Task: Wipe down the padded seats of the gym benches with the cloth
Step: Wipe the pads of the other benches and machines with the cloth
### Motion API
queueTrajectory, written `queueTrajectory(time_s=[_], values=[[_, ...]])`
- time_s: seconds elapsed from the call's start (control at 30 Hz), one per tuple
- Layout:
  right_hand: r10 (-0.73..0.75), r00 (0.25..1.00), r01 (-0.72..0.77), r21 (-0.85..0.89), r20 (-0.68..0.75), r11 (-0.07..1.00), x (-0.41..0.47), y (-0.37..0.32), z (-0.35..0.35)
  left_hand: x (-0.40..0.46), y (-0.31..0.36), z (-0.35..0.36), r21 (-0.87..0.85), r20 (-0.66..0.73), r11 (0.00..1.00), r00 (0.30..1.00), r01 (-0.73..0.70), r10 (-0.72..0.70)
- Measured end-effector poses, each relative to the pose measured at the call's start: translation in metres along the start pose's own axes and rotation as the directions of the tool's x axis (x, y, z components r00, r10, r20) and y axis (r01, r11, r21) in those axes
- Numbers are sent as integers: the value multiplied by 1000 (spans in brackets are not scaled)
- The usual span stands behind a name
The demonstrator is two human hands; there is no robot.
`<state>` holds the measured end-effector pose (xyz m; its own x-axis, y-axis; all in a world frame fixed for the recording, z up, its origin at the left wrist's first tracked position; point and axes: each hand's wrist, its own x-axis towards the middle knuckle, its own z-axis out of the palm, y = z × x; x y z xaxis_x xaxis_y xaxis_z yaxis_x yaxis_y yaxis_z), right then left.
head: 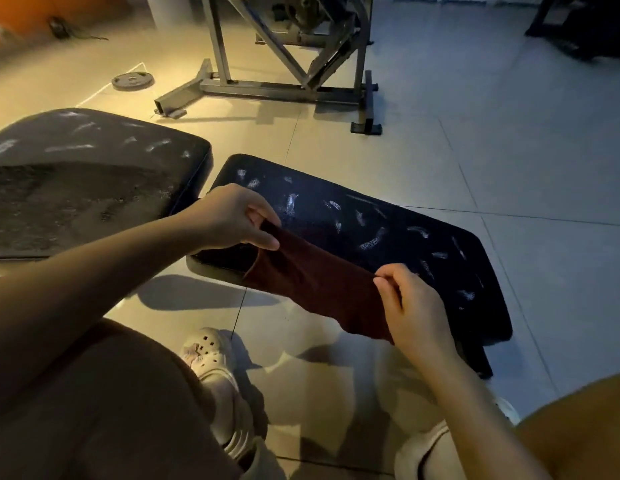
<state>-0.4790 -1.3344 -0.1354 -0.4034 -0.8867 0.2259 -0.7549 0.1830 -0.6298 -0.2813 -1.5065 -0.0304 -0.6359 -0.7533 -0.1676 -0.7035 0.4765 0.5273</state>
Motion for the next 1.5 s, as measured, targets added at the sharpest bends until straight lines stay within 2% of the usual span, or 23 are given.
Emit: queueTrajectory(time_s=[0.17, 0.3, 0.37, 0.5, 0.57, 0.63, 0.7, 0.77, 0.9, 1.07, 1.17, 1.27, 1.4, 1.5], values=[[-76, 980, 65, 69, 183, 996, -11, -10, -8, -31, -11, -10, 108, 48, 994, 999, 0, -5], [-52, 984, 31, 120, 171, 992, -11, -10, -1, -18, -17, -4, 186, -62, 981, 996, -48, 60], [19, 988, -31, 72, 151, 997, -4, 0, 6, 13, -12, 6, 273, -75, 956, 989, -105, 130], [210, 968, -189, -156, 135, 970, 16, 27, 21, 88, 3, 42, 462, -59, 870, 972, -174, 226], [187, 977, -169, -174, 97, 970, 24, 28, 35, 114, -1, 67, 495, -72, 852, 970, -167, 232], [56, 990, -40, -124, 127, 991, 38, 13, 54, 127, -14, 82, 415, -199, 901, 953, -128, 227], [-62, 963, 83, -72, 261, 994, 58, -4, 82, 135, -26, 82, 362, -352, 925, 902, -115, 249], [-73, 934, 97, -51, 349, 994, 73, -16, 110, 135, -33, 74, 326, -452, 940, 857, -101, 248], [20, 958, 22, -143, 286, 989, 82, -6, 131, 115, -45, 66, 314, -563, 946, 786, -82, 255], [306, 931, -243, -288, 197, 926, 87, 64, 107, 73, -70, 105, 412, -499, 911, 842, 24, 204], [382, 912, -325, -311, 146, 893, 85, 84, 99, 65, -72, 121, 515, -492, 855, 839, 65, 233], [330, 934, -284, -275, 138, 919, 81, 68, 106, 67, -70, 122, 538, -491, 838, 843, 95, 219], [65, 968, -24, -169, 242, 985, 69, 27, 124, 66, -71, 123, 566, -467, 818, 856, 98, 220], [-24, 953, 69, -141, 302, 988, 69, 19, 125, 66, -71, 123, 570, -471, 816, 853, 98, 226]])
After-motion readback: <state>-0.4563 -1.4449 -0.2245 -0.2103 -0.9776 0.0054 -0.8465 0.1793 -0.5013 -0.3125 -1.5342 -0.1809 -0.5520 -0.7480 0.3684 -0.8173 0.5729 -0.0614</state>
